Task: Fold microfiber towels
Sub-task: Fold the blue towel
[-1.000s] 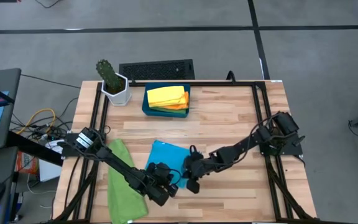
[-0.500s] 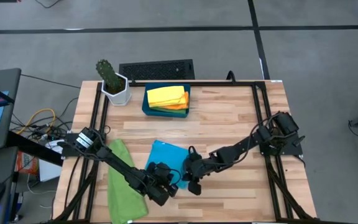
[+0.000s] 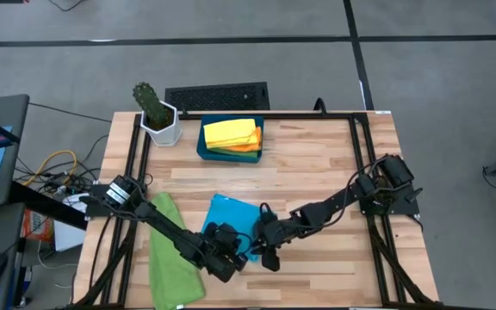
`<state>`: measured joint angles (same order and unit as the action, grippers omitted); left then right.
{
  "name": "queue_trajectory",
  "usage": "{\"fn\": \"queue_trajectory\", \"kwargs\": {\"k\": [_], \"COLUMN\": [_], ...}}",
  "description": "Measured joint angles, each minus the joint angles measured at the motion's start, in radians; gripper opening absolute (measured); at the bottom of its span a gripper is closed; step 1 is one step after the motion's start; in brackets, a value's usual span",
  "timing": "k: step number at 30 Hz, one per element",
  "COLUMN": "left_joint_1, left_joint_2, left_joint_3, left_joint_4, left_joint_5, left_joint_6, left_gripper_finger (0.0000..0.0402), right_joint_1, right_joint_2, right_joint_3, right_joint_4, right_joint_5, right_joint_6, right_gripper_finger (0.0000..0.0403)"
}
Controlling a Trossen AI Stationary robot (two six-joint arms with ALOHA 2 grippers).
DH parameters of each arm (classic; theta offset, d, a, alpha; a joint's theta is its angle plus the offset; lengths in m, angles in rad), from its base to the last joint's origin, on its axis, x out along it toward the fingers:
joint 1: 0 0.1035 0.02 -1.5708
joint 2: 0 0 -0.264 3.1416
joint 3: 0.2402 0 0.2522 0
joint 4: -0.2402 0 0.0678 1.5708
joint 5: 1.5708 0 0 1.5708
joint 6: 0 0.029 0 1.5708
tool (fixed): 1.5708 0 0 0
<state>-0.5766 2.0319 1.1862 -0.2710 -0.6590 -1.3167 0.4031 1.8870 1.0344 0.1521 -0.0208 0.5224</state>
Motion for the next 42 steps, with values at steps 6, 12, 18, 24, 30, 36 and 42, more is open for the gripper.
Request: {"fn": "queue_trajectory", "kwargs": {"k": [6, 12, 18, 24, 30, 36, 42], "left_joint_1": [0.005, 0.022, 0.03, 0.021, 0.005, -0.002, -0.003], "left_joint_2": [0.0, 0.0, -0.031, -0.157, -0.224, -0.215, -0.215], "left_joint_3": [0.0, 0.0, 0.0, 0.0, 0.001, 0.0, 0.001], "left_joint_4": [0.0, 0.0, -0.021, -0.129, -0.126, -0.093, -0.062], "left_joint_5": [-0.001, 0.007, 0.022, -0.083, -0.165, -0.154, -0.145], "left_joint_6": [0.013, 0.055, 0.1, 0.105, 0.152, 0.146, 0.154], "left_gripper_finger": [0.0, 0.0, 0.0, 0.0, 0.0, 0.0, 0.0], "right_joint_1": [-0.003, -0.007, -0.012, -0.033, -0.084, -0.144, -0.164], "right_joint_2": [0.0, 0.0, -0.034, -0.178, -0.324, -0.296, -0.165], "right_joint_3": [0.0, 0.0, -0.002, -0.022, -0.218, -0.316, -0.263], "right_joint_4": [0.021, 0.021, -0.073, -0.26, -0.25, -0.06, 0.015], "right_joint_5": [-0.002, -0.012, -0.035, 0.115, 0.282, 0.189, 0.172], "right_joint_6": [-0.007, -0.028, -0.048, -0.169, -0.181, -0.144, -0.179], "right_gripper_finger": [0.0174, 0.0168, 0.0159, 0.0142, 0.0112, 0.0089, 0.0081]}}
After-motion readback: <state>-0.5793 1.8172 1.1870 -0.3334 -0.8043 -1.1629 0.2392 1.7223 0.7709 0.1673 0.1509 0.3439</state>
